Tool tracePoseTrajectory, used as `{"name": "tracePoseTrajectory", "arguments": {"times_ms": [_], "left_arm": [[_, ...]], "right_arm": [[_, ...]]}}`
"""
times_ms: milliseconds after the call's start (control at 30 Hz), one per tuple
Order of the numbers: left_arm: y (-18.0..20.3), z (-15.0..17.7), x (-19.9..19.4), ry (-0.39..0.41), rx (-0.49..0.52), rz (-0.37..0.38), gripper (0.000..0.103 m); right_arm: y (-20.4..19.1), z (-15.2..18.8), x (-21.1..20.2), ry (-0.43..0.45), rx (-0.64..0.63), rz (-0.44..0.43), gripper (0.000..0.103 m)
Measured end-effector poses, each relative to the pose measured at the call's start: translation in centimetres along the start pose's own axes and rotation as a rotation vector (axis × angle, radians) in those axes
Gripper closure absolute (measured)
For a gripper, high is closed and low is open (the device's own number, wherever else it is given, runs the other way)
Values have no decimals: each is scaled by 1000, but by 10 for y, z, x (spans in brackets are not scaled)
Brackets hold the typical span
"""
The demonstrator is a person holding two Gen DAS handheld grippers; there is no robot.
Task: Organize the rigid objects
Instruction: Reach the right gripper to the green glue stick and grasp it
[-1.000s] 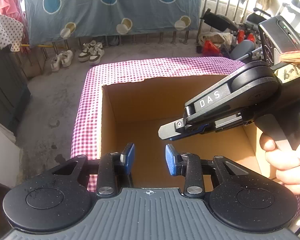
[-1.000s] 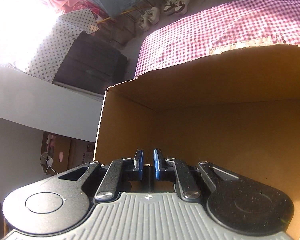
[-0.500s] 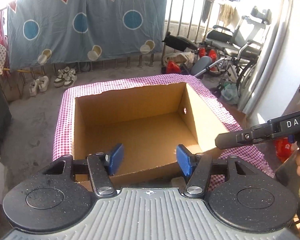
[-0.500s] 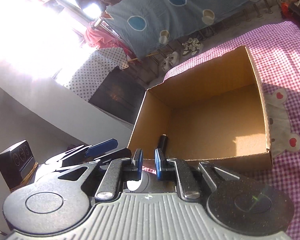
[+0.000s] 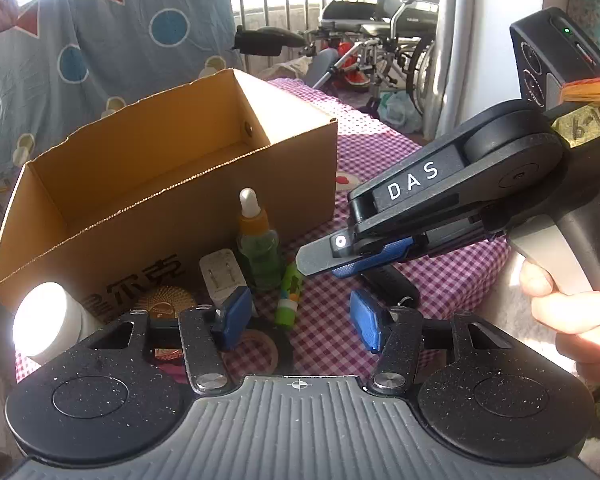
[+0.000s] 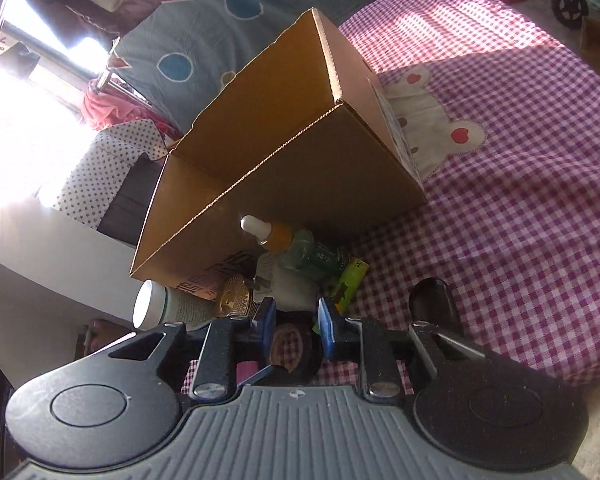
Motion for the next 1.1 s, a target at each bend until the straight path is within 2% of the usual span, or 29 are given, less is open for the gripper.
{"name": "tracePoseTrajectory", "arguments": {"times_ms": [33, 67, 300, 567, 733, 867, 1033, 1100], "left_arm": [[1, 0, 6, -17, 4, 2, 53], [2, 1, 12, -27, 6, 7, 54], [6, 5, 38, -67, 35, -37, 67], [10, 5, 53, -112, 22, -42, 71], [13, 1, 54, -123, 4, 12, 72], [14, 1, 58, -107, 31, -50, 72], [17, -3, 70, -124, 39, -87, 72], [18, -3, 73, -131, 40, -97, 76]], "right_arm": [[0, 0, 3, -4, -4, 7, 65], [-1, 0, 6, -8, -13, 14, 64], [8, -6, 35, -50, -27, 54, 64], [16, -4, 44, -70, -19, 74, 69], [24, -5, 35, -61, -10, 88, 70], [30, -7, 34, -59, 4, 72, 70], [30, -11, 40, -70, 2, 61, 70], [29, -12, 44, -71, -4, 63, 70]]}}
Point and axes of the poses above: each gripper's, at about its wrist camera, not at the fingertips, and x roughly the way its jaws point, y to its right, z to its underside, the point moved 4 cm from there along x, roughly the way its jaws point, and after that the axes turned 7 degrees about -x, right-handed, at the moved point
